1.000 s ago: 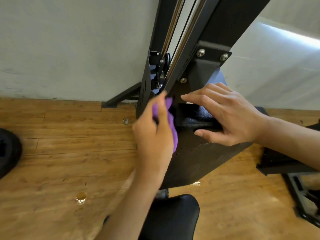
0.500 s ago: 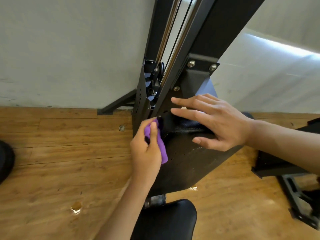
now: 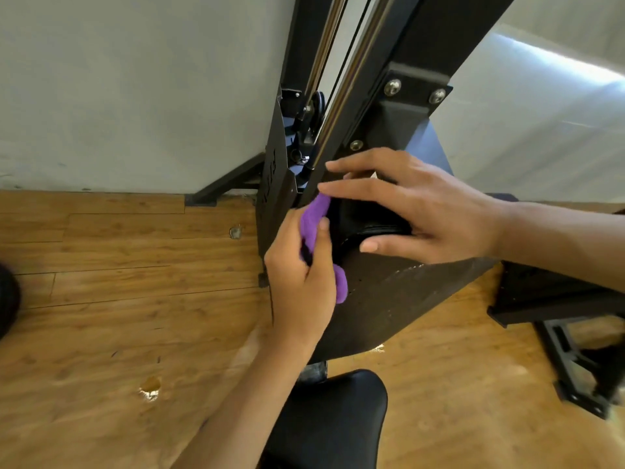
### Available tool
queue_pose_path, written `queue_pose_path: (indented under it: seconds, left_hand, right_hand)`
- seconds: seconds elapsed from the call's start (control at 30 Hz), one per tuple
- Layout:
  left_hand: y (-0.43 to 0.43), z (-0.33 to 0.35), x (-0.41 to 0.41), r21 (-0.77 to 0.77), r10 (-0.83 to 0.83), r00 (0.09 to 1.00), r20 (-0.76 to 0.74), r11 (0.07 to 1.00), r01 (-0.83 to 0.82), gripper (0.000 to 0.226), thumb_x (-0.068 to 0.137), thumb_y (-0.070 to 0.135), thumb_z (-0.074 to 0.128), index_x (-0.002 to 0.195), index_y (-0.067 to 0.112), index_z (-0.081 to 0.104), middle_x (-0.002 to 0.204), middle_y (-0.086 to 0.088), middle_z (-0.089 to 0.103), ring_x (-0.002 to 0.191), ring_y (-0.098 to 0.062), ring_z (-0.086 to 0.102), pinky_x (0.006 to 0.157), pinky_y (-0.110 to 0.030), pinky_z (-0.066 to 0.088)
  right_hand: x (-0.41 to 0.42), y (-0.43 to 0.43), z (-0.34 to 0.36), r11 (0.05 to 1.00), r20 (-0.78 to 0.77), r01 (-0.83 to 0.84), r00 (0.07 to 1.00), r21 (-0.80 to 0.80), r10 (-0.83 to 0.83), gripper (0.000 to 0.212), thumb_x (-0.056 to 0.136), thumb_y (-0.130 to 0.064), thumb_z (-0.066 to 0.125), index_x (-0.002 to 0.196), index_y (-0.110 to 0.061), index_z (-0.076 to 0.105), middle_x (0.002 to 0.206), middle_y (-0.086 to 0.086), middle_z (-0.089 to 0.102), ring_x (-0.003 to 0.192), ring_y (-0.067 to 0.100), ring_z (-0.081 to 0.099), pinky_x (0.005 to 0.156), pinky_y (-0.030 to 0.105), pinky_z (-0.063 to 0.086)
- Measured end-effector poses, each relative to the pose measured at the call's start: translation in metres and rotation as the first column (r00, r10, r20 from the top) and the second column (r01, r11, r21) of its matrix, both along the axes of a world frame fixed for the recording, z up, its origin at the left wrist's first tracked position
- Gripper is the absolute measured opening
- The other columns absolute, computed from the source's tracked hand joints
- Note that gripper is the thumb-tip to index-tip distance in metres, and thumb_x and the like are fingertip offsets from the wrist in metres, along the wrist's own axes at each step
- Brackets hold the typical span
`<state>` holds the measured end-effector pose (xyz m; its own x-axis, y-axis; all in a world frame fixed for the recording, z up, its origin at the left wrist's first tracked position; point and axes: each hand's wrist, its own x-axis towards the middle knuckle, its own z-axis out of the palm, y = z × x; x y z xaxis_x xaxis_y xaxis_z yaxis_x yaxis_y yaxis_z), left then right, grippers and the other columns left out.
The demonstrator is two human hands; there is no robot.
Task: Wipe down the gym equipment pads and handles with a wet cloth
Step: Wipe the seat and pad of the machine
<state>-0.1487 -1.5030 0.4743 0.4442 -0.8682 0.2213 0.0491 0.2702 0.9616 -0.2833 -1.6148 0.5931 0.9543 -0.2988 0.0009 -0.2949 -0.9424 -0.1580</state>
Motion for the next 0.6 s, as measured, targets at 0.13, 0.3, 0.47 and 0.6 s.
queue_pose_path:
  seconds: [0.13, 0.3, 0.47, 0.6]
  left_hand:
    - [-0.019, -0.003, 0.009, -0.145, -0.002, 0.992, 0.129, 0.989, 0.021, 0.015, 0.105, 0.019, 0.046, 0.105, 0.019, 0.061, 0.084, -0.004, 0.061, 0.078, -0.015, 0.059, 0.072, -0.027, 0.051]
    - [0.017, -0.049, -0.006, -0.017, 0.046, 0.992, 0.119, 0.999, -0.044, 0.017, 0.104, 0.023, 0.047, 0.108, 0.022, 0.064, 0.084, 0.012, 0.061, 0.082, -0.005, 0.062, 0.074, -0.015, 0.047]
    - [0.014, -0.017, -0.006, 0.121, 0.028, 0.998, -0.048, 0.992, -0.022, 0.021, 0.11, 0.039, 0.041, 0.101, 0.035, 0.06, 0.074, -0.006, 0.06, 0.057, -0.014, 0.06, 0.051, -0.023, 0.045]
    - [-0.013, 0.016, -0.007, -0.092, 0.075, 0.996, 0.058, 0.993, -0.069, 0.029, 0.109, 0.027, 0.043, 0.087, 0.018, 0.059, 0.063, 0.006, 0.048, 0.056, -0.009, 0.05, 0.056, -0.015, 0.036]
  right_hand:
    - [0.0, 0.001, -0.002, 0.999, 0.054, 0.044, 0.998, -0.015, -0.043, 0.071, 0.098, -0.053, 0.053, 0.148, -0.003, 0.042, 0.143, 0.017, 0.052, 0.133, 0.026, 0.051, 0.109, 0.043, 0.045]
    - [-0.004, -0.001, -0.005, 0.998, 0.082, 0.052, 0.995, -0.028, -0.049, 0.073, 0.097, -0.052, 0.056, 0.147, 0.0, 0.042, 0.142, 0.017, 0.052, 0.131, 0.021, 0.05, 0.107, 0.042, 0.045]
    - [-0.004, -0.001, -0.005, 0.998, 0.073, 0.039, 0.997, -0.049, -0.036, 0.07, 0.097, -0.05, 0.056, 0.145, 0.001, 0.045, 0.14, 0.017, 0.054, 0.129, 0.027, 0.054, 0.107, 0.042, 0.046]
    - [-0.002, 0.0, -0.006, 0.998, 0.081, 0.045, 0.996, -0.046, -0.041, 0.07, 0.097, -0.051, 0.054, 0.142, 0.003, 0.046, 0.136, 0.018, 0.055, 0.125, 0.026, 0.054, 0.107, 0.038, 0.045]
